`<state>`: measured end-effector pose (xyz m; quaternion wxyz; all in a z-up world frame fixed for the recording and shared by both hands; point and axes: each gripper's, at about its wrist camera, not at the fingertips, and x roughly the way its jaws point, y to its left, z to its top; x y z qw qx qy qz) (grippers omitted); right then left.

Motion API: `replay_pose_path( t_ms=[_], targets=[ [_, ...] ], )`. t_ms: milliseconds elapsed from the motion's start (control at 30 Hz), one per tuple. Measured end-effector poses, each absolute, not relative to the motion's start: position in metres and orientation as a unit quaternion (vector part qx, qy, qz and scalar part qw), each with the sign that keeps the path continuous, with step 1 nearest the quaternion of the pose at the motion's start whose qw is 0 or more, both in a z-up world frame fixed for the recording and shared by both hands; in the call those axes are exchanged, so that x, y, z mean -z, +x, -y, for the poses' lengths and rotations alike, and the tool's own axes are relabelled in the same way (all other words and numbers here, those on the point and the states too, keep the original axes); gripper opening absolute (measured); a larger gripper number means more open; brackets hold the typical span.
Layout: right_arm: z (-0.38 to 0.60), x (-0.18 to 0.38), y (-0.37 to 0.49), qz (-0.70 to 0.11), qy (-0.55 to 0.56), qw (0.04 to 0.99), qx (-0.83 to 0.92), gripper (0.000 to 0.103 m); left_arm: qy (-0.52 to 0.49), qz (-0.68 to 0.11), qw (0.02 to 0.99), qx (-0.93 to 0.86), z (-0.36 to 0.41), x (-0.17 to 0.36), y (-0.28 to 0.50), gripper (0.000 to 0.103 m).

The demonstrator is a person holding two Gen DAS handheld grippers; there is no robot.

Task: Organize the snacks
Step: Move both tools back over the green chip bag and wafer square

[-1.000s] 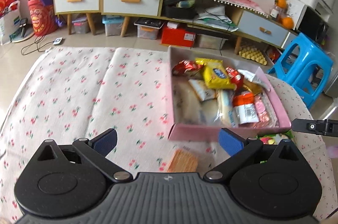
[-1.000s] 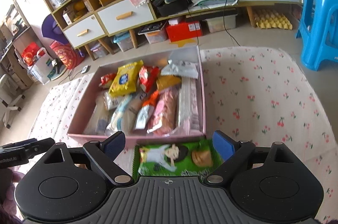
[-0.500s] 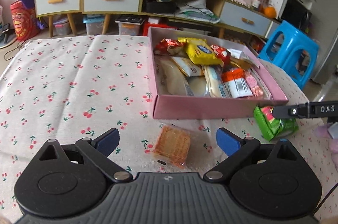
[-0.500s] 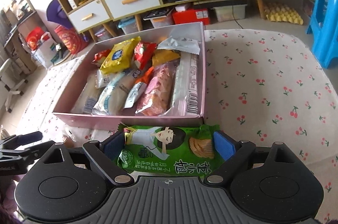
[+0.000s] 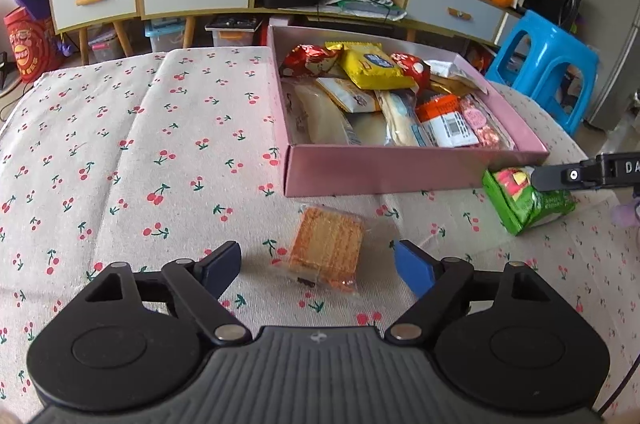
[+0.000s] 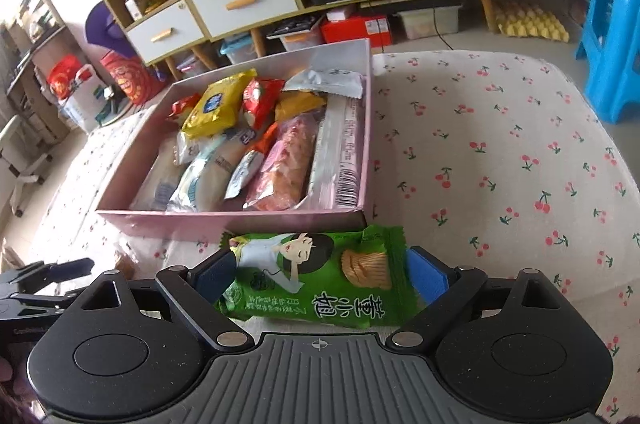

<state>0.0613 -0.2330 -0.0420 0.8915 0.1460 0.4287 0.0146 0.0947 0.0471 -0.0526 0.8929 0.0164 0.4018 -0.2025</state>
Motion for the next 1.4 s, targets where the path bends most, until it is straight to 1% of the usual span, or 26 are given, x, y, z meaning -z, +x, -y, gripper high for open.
replay_pose_path(
  t_ms=[133,300,400,800,933,1067,1400],
  targets=[
    [0.233,0.039,0.058,-0.427,0.134,0.894,-0.008,0.093,0.023,-0.405,0.891,0.202,-0.048,0.053,0.092,0.079],
    [0.239,0.043,0.055,-0.435,0.156,0.887,-0.001,0.093,0.028,-0.407,0.891,0.202,-0.048,0.052,0.09,0.078],
    [0.231,0.045,0.053,-0.442,0.146,0.885,-0.012,0.093,0.036,-0.411,0.889,0.2,-0.047,0.052,0.09,0.074],
    [0.188,0.033,0.029,-0.475,0.156,0.857,-0.127,0.093,0.052,-0.412,0.887,0.201,-0.049,0.05,0.084,0.073],
    [0.164,0.028,0.015,-0.48,0.103,0.856,-0.163,0.093,0.059,-0.41,0.887,0.202,-0.049,0.05,0.081,0.073],
    [0.162,0.027,0.008,-0.477,0.053,0.865,-0.143,0.093,0.062,-0.409,0.888,0.203,-0.049,0.051,0.08,0.073],
    [0.152,0.041,0.025,-0.467,-0.04,0.875,-0.119,0.093,0.087,-0.386,0.894,0.209,-0.041,0.057,0.083,0.073]
  ],
)
